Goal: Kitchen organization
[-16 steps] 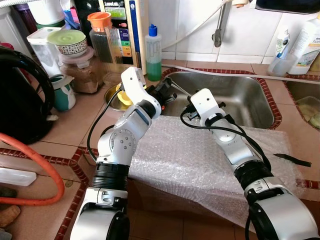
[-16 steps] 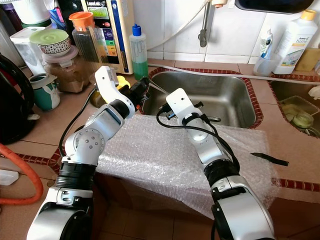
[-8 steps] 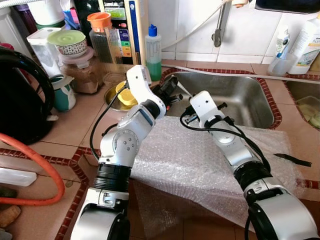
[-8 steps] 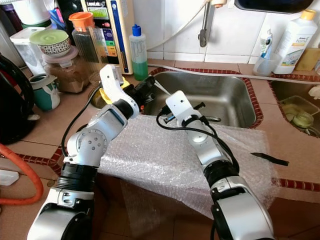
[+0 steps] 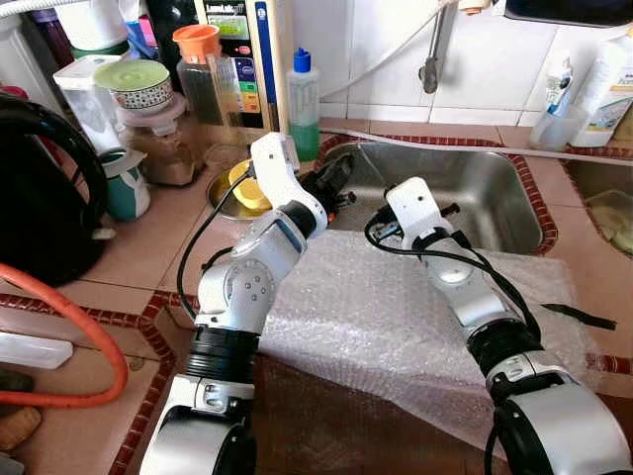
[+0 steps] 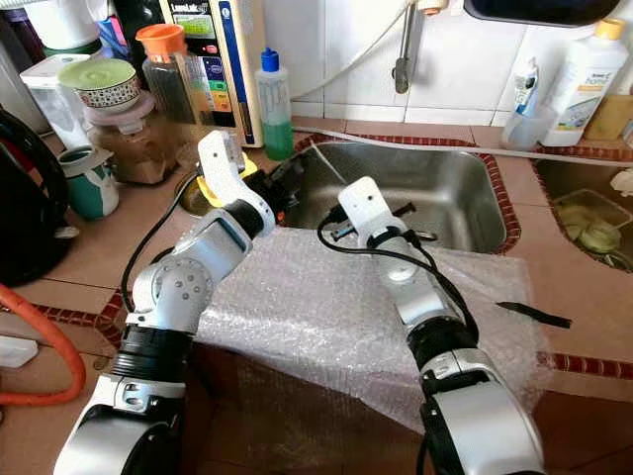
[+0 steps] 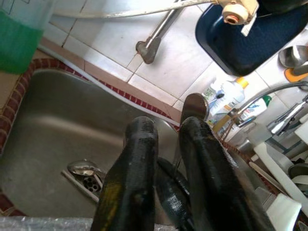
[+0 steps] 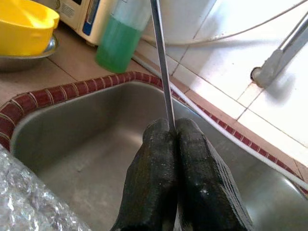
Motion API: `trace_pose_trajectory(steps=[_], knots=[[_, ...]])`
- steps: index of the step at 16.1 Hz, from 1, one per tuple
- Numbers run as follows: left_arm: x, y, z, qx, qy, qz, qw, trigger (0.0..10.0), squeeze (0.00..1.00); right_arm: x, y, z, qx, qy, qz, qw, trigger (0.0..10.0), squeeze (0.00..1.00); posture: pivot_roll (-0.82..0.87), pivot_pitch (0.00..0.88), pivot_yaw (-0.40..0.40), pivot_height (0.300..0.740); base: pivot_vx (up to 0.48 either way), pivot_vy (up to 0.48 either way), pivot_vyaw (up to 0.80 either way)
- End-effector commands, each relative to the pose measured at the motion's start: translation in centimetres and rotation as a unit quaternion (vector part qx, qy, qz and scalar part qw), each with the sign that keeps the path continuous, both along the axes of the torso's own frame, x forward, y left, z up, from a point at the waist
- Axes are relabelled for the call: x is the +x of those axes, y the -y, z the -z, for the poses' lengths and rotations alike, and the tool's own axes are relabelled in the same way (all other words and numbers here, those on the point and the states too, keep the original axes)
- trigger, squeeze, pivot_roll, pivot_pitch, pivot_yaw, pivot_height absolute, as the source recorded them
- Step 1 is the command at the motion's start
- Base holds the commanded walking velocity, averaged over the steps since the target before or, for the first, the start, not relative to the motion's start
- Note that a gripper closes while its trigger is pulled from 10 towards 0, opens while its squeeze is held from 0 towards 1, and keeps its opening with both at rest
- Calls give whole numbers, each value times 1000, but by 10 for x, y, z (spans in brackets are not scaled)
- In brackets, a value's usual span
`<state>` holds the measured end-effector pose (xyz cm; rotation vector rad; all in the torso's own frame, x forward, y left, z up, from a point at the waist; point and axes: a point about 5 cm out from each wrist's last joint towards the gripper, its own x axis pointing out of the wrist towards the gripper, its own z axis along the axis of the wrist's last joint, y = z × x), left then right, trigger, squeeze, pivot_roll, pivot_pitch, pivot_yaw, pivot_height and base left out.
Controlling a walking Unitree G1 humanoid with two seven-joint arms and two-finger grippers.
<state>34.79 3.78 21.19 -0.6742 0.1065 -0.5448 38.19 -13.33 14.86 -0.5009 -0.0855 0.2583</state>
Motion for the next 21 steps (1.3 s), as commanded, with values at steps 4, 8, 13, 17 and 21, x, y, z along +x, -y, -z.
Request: trace_pose_trajectory(steps=[4,8,13,17,21], knots=[[-15,5,13,20,-2,14,1000,10000,1000,6,16,-5,-13,-4,25,1000,0,0,11,0,93,740,0,0,0],[-27,-10,32,67,-6,7,998,10000,1000,8,44,1,-64,-27,65,995,0,0,52,0,85,740,0,0,0],[-40,-20,50,115,-9,3,993,10000,1000,8,69,4,-91,-58,101,989,863,0,94,0,73,740,0,0,0],[-49,-28,56,141,-9,-2,990,10000,1000,5,78,12,-90,-98,114,984,10000,0,146,0,56,740,0,0,0],[-56,-38,59,168,-8,-8,986,10000,1000,5,77,16,-76,-120,116,983,10000,0,207,0,48,740,0,0,0]])
